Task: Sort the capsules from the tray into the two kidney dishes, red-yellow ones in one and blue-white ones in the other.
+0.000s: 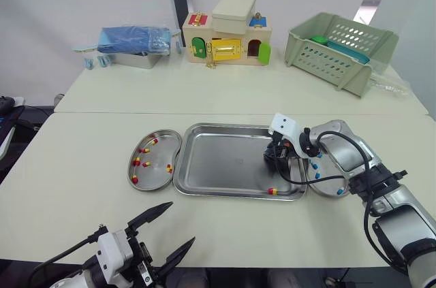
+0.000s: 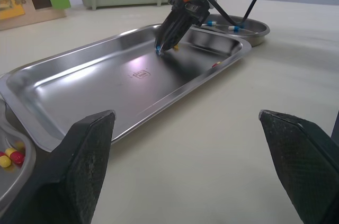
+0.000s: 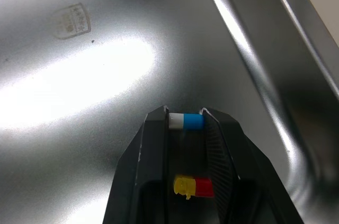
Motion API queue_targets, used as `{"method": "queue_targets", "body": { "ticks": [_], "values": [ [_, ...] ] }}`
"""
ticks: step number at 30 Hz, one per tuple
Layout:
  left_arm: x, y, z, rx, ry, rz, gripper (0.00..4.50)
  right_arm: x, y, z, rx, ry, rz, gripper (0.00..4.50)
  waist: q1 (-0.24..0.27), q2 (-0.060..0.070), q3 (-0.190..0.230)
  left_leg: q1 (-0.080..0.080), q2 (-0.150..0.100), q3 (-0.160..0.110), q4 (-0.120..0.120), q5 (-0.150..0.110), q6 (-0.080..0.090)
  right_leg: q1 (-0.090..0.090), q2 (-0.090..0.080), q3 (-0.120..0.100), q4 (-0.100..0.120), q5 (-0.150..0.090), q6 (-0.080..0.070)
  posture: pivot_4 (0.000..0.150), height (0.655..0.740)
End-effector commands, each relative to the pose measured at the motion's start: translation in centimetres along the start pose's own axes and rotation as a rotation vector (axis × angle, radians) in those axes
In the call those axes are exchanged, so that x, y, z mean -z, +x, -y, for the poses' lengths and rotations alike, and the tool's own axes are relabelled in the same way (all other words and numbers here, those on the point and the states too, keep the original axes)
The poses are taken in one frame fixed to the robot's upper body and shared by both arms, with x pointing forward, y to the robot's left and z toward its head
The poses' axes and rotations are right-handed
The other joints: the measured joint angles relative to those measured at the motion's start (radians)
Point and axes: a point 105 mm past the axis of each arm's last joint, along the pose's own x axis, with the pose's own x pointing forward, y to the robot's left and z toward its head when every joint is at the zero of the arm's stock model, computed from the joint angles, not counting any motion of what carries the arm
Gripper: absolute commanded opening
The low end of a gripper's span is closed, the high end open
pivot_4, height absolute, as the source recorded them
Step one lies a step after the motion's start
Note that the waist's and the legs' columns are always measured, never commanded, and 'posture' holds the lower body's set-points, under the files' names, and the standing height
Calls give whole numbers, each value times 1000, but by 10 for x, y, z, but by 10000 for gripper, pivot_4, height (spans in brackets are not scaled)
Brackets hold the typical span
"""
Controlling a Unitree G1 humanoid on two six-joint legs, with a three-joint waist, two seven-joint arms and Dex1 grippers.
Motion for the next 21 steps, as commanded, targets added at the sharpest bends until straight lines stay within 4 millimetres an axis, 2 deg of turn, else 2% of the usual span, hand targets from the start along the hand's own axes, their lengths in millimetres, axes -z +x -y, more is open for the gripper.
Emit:
{"method": "queue_targets", "body": {
  "ticks": [1,4,7,12,17,21],
  "values": [
    [-2,1,0,-4,4,11,45000,-5,-2,1,8,-16,9,6837,0,0,0,0,0,0,0,0,0,0,0,0,0,0,0,1500,7400],
    [-1,2,0,-3,3,10,45000,-6,-3,3,12,-13,18,6837,0,0,0,0,0,0,0,0,0,0,0,0,0,0,0,1500,7400],
    [-2,2,0,-1,4,11,45000,-16,-10,4,6,8,77,6837,0,0,0,0,0,0,0,0,0,0,0,0,0,0,0,1500,7400],
    [-4,4,5,31,-2,16,45000,-32,-44,4,-15,47,240,6837,1,0,0,-1,0,0,0,0,0,0,0,0,0,0,0,1500,7400],
    [-5,5,10,94,-8,17,45000,-25,-87,2,4,64,347,6837,10,0,0,-3,0,0,0,0,0,0,0,-1,-1,0,0,1500,7400],
    [-5,10,7,142,-1,24,45000,10,-123,2,85,95,315,6837,19,0,0,-4,0,-1,1,0,0,0,0,-2,-1,0,0,1500,7400]
  ]
}}
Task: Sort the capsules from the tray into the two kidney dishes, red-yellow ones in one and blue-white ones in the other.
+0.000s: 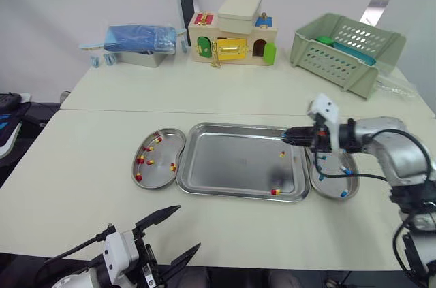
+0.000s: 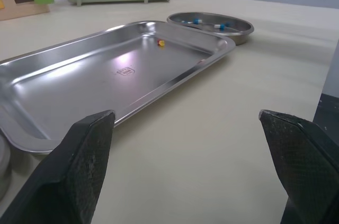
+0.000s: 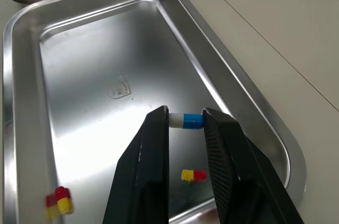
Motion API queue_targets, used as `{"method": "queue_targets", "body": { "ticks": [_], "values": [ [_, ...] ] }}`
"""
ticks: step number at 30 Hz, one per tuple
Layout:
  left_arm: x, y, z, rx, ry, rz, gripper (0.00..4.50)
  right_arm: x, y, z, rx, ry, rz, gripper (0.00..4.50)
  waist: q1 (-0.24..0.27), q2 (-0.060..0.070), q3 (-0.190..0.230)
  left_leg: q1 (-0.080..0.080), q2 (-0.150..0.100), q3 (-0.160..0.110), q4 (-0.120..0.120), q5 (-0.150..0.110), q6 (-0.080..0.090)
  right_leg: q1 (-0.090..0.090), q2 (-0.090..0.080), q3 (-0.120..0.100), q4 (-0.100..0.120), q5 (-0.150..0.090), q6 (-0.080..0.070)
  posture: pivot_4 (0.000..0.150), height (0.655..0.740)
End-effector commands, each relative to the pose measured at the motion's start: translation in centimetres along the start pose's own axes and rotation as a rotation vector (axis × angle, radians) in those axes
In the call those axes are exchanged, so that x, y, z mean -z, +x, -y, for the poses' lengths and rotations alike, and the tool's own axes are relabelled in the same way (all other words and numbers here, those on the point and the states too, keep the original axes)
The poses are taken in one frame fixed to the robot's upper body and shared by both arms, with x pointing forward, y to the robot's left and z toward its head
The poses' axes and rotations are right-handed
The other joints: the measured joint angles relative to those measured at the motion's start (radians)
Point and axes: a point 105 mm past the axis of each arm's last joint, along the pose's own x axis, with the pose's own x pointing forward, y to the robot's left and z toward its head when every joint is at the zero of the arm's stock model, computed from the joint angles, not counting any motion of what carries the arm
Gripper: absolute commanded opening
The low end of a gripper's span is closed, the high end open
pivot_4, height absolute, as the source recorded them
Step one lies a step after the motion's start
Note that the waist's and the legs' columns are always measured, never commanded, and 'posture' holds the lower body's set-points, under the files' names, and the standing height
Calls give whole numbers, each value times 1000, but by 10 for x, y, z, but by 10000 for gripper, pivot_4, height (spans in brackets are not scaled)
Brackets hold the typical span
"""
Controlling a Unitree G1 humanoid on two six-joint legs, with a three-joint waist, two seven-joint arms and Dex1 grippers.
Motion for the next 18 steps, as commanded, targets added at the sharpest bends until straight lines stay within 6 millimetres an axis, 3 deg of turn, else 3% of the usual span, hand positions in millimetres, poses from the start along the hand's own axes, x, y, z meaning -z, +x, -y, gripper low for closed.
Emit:
{"method": "queue_targets", "body": {
  "ticks": [1,3,6,15,17,18],
  "values": [
    [-4,5,-2,44,13,27,45000,2,-39,4,80,-27,15,6837,1,0,0,-1,0,0,0,0,0,0,0,0,0,0,0,1500,7400],
    [-5,8,-2,80,14,32,45000,19,-59,6,135,-8,-29,6837,-2,0,0,-1,0,0,0,0,0,0,0,0,0,0,0,1500,7400],
    [-4,9,-2,116,14,35,45000,34,-73,5,173,0,-74,6837,-13,1,0,0,0,1,0,0,0,0,0,1,1,0,0,1500,7400],
    [-3,13,-6,151,17,40,45000,58,-71,0,196,16,-139,6837,-22,1,0,5,1,2,0,0,0,3,1,2,1,0,0,1500,7400],
    [-3,13,-6,151,15,40,45000,57,-71,0,198,15,-139,13961,-22,1,0,5,1,2,0,0,0,3,1,2,1,0,0,1500,7400],
    [-3,12,-6,150,14,39,45000,57,-71,0,199,16,-138,15210,-22,1,0,5,1,2,0,0,0,3,1,2,1,0,0,1500,7400]
  ]
}}
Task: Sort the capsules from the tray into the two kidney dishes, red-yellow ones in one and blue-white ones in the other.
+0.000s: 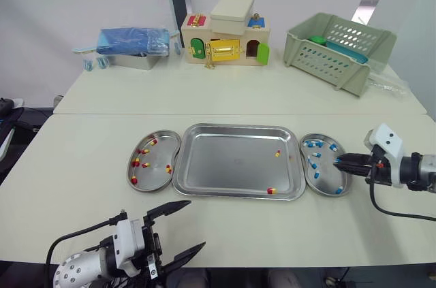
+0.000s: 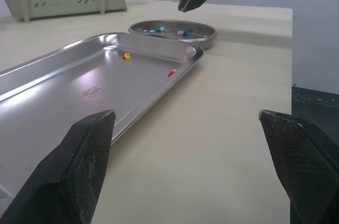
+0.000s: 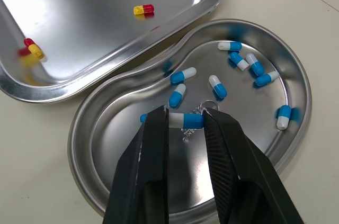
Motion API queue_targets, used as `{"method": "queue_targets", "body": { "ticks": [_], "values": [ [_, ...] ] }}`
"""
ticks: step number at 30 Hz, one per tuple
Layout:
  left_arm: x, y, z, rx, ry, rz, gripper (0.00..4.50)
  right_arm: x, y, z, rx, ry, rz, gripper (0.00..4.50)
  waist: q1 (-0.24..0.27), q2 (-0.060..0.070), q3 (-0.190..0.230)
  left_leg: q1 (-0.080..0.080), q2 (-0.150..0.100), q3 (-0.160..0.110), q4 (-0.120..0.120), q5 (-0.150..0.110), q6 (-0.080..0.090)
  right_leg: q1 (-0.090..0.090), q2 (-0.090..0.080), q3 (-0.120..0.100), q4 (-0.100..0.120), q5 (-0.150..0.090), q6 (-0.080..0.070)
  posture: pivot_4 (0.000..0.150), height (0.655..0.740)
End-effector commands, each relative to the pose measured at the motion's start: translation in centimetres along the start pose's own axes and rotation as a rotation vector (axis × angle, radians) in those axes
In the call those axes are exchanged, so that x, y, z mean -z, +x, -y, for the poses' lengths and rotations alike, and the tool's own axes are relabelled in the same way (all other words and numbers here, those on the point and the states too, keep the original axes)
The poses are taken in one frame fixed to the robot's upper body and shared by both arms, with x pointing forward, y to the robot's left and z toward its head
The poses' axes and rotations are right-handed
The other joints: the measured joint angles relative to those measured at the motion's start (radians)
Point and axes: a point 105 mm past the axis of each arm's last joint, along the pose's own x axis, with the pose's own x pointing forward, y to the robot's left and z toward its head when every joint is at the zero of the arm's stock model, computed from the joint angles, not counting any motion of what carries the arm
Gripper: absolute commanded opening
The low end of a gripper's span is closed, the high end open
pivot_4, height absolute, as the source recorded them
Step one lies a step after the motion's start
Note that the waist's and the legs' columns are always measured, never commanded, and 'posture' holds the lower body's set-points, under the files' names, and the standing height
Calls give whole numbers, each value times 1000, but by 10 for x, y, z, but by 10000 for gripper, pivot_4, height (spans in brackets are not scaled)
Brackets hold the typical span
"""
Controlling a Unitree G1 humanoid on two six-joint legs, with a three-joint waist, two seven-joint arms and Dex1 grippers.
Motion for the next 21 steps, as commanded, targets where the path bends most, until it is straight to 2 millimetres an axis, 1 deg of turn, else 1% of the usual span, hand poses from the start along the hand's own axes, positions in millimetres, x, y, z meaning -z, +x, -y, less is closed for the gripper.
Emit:
{"method": "queue_targets", "body": {
  "ticks": [1,6,9,10,12,15,17,19,21],
  "values": [
    [-4,0,2,7,0,18,45000,-9,-4,0,11,-38,16,18165,0,0,0,0,0,0,0,0,0,0,0,0,0,0,0,1500,7400],
    [-4,-1,2,-8,-3,16,45000,-9,-4,1,11,-39,18,32334,1,0,0,0,0,0,0,0,0,0,0,0,0,0,0,1500,7400],
    [-5,-2,-1,-47,-6,16,45000,-12,-6,2,13,-31,41,42825,2,0,0,0,0,0,0,0,0,0,0,0,0,0,0,1500,7400],
    [-5,-3,-2,-68,-5,14,45000,-14,-8,3,15,-27,57,44729,2,0,0,0,0,0,0,0,0,0,0,0,0,0,0,1500,7400],
    [-7,-6,-8,-113,1,3,45000,-15,-14,2,8,-29,89,44729,4,0,0,0,0,0,0,0,0,0,0,0,0,0,0,1500,7400],
    [-10,-17,-27,-202,18,-48,45000,-13,-28,2,-3,-25,150,44729,15,-1,1,0,0,0,0,0,0,1,0,0,0,0,0,1500,7400],
    [-12,-32,-47,-294,15,-126,45000,-7,-40,9,21,-12,171,44729,16,-1,1,0,0,-1,0,0,0,1,0,-1,-1,0,0,1500,7400],
    [-20,-51,-68,-404,9,-195,45000,5,-51,21,69,18,162,44729,16,-2,1,1,0,-1,0,0,0,2,0,-1,-1,0,0,1500,7400],
    [-29,-70,-82,-480,17,-262,45000,16,-61,29,91,61,154,44729,15,-3,1,2,0,-1,0,0,0,3,0,-1,-1,0,0,1500,7400]
  ]
}}
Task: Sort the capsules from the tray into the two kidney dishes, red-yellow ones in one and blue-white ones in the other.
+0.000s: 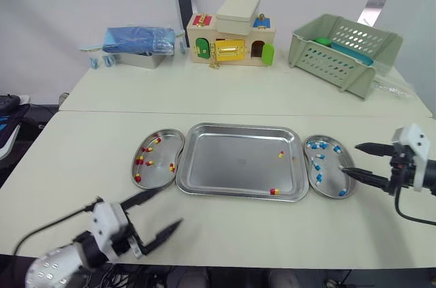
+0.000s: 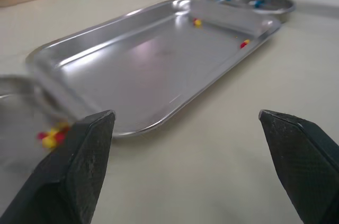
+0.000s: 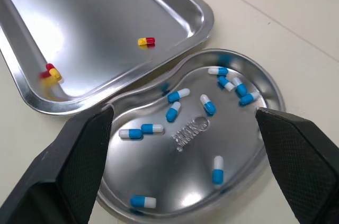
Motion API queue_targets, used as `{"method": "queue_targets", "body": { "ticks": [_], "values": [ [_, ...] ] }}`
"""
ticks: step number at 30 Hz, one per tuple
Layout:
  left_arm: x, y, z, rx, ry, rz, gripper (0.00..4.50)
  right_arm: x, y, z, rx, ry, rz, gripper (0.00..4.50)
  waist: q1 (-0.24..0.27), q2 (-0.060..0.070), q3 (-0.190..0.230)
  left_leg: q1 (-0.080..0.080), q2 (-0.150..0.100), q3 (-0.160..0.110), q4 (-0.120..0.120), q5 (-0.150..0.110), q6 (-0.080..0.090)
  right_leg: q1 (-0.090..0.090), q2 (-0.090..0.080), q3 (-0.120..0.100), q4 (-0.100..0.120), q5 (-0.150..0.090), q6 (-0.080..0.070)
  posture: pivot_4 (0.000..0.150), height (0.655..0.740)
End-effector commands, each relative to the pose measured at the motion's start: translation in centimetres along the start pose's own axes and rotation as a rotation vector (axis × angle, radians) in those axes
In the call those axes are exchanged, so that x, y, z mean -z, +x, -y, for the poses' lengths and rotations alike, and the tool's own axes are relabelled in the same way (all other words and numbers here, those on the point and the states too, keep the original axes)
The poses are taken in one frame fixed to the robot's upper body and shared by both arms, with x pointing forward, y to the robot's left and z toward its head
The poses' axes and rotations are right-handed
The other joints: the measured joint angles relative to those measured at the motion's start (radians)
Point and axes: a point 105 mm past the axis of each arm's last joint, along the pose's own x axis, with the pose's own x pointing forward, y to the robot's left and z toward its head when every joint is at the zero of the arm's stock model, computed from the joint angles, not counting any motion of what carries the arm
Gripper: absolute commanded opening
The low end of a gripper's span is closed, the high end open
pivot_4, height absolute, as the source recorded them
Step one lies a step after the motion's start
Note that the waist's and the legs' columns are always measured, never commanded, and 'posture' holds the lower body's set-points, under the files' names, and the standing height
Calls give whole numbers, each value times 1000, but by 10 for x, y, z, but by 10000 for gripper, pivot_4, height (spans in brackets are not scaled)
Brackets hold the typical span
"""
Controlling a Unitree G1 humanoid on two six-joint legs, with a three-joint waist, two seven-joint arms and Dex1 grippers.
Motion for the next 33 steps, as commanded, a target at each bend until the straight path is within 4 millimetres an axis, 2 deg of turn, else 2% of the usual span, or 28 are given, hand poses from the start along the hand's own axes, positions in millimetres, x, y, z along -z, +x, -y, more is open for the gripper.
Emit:
{"method": "queue_targets", "body": {
  "ticks": [1,5,9,11,13,17,33],
  "values": [
    [-19,-26,-37,-151,26,-74,45000,4,-26,17,62,18,11,44729,0,0,0,0,0,1,0,0,0,0,0,1,0,0,0,1500,7400],
    [-23,-61,-78,-288,26,-205,45000,23,-35,25,83,53,-22,44729,-8,1,0,1,0,1,-1,0,0,0,0,1,0,0,0,1500,7400],
    [-27,-87,-117,-384,37,-299,45000,27,-34,23,68,56,-16,44729,-13,1,0,2,0,2,-1,0,0,0,0,1,1,0,0,1500,7400],
    [-33,-96,-136,-421,58,-323,45000,27,-34,21,59,50,-19,44729,-17,1,0,2,0,1,-2,0,0,0,0,1,1,0,0,1500,7400],
    [-36,-97,-145,-429,60,-325,45000,29,-35,20,57,45,-23,44729,-19,1,0,1,0,1,-2,0,0,0,0,1,0,0,0,1500,7400],
    [-34,-96,-152,-423,57,-339,45000,29,-37,20,59,37,-27,44729,-21,1,0,1,0,2,-3,0,0,-1,0,1,-1,0,0,1500,7400],
    [-24,-82,-148,-362,46,-373,45000,28,-42,12,57,29,-30,44729,-23,1,0,1,1,2,-3,0,0,-2,0,2,1,0,0,1500,7400]
  ]
}}
